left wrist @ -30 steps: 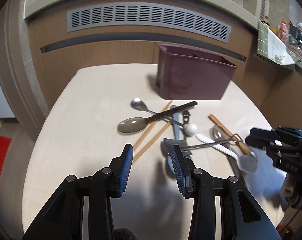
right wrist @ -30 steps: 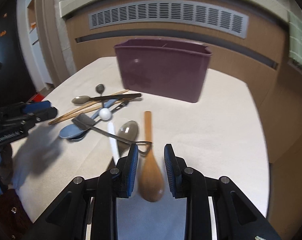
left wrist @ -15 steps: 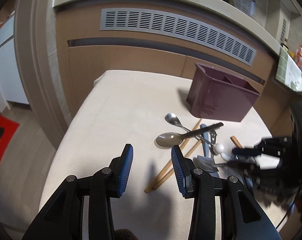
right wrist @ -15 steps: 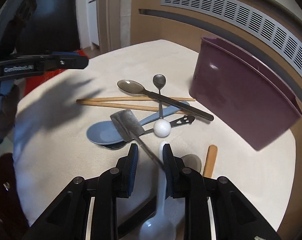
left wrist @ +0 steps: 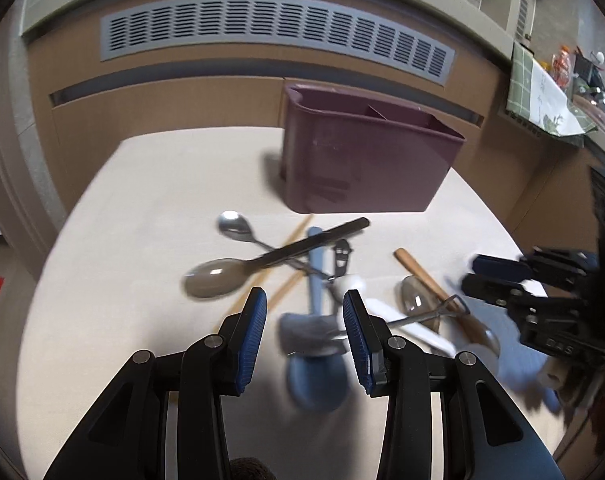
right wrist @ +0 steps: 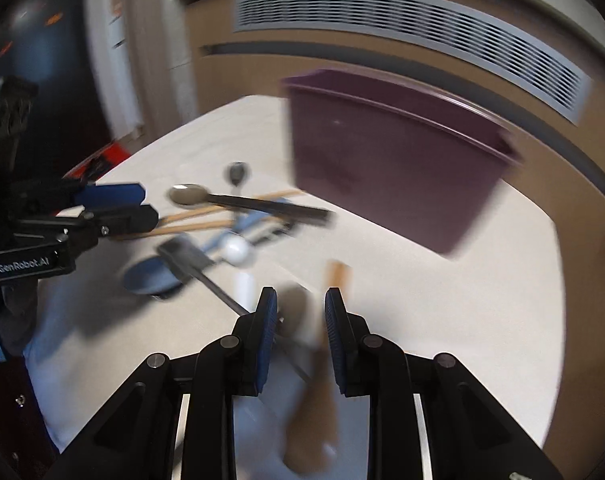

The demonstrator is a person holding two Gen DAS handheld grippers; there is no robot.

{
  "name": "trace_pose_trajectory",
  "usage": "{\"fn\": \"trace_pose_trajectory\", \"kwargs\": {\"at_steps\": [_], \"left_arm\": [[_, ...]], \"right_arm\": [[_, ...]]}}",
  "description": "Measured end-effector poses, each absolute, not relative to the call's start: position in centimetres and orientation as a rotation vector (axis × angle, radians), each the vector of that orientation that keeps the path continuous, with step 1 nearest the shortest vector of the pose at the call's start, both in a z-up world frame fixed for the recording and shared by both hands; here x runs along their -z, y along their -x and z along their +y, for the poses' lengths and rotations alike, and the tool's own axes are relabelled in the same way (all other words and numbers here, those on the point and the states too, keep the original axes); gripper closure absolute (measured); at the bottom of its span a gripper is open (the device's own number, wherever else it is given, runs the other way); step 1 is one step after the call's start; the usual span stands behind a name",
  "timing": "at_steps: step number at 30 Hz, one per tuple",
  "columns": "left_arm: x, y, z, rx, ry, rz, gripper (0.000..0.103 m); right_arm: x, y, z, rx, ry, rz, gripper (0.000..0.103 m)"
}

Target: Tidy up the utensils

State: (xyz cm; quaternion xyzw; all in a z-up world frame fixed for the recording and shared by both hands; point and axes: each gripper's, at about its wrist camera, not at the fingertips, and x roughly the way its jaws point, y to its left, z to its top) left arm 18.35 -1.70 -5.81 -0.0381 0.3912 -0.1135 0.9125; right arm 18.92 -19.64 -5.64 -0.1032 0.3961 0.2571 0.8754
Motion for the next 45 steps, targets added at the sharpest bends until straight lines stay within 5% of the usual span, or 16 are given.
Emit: {"fn": "trace_pose_trajectory", "kwargs": {"at_steps": [19,34,45], "left_arm": [[7.8,-20.9,-7.5,0.027,-0.084,0.809,0.064],[6.3,-18.3,7.3,-0.072,0.083,0.762,0.064],[5.9,-16.4,8.0,0.038,0.174,0.748,0.063]], "right_arm": [[6.8,-17.2,-26.8,-0.341,-0.039,0.79,0.08],[5.7,-17.8,-21.5,-0.58,0.044,0.824,0.079],[6.7,-20.1,-10.8,-0.957,0.41,0.865,0.079]]}}
